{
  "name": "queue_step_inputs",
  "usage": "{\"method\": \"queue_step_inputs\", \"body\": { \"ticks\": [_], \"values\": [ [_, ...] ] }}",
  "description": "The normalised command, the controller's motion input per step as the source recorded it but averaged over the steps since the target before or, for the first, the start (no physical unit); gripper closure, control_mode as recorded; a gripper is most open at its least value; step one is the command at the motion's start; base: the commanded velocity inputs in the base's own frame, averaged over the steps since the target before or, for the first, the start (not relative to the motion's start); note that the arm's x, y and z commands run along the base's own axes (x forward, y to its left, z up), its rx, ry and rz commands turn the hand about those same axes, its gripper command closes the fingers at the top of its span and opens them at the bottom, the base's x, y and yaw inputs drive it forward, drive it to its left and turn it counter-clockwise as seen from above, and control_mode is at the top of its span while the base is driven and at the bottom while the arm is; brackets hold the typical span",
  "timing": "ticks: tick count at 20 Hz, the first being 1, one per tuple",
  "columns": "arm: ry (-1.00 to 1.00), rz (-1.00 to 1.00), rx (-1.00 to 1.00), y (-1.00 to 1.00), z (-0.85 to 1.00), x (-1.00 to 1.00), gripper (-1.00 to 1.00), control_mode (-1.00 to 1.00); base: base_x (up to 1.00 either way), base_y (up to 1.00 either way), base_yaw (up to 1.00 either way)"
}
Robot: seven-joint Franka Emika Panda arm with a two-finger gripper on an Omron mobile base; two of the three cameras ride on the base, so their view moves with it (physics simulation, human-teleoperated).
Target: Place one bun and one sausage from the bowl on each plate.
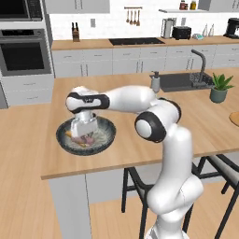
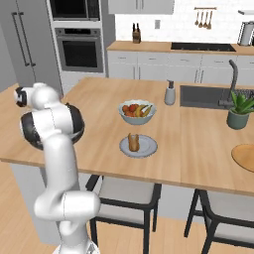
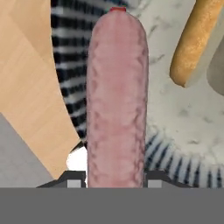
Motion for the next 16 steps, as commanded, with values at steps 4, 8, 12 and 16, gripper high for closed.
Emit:
{"method": "queue_step_inputs", "body": {
  "ticks": [4, 8, 12, 16],
  "values": [
    [-0.14, -0.11, 0.10, -0.79, 0.85, -0.20, 1.00, -1.00, 0.00, 0.00, 0.00],
    [-0.18, -0.20, 0.10, -0.99, 0.54, -0.07, 1.00, -1.00, 0.00, 0.00, 0.00],
    [-0.19, -0.26, 0.11, -1.00, 0.23, 0.00, 1.00, -1.00, 0.00, 0.00, 0.00],
    [-0.10, -0.29, 0.10, -1.00, 0.04, 0.12, 1.00, -1.00, 0.00, 0.00, 0.00]
  ]
}}
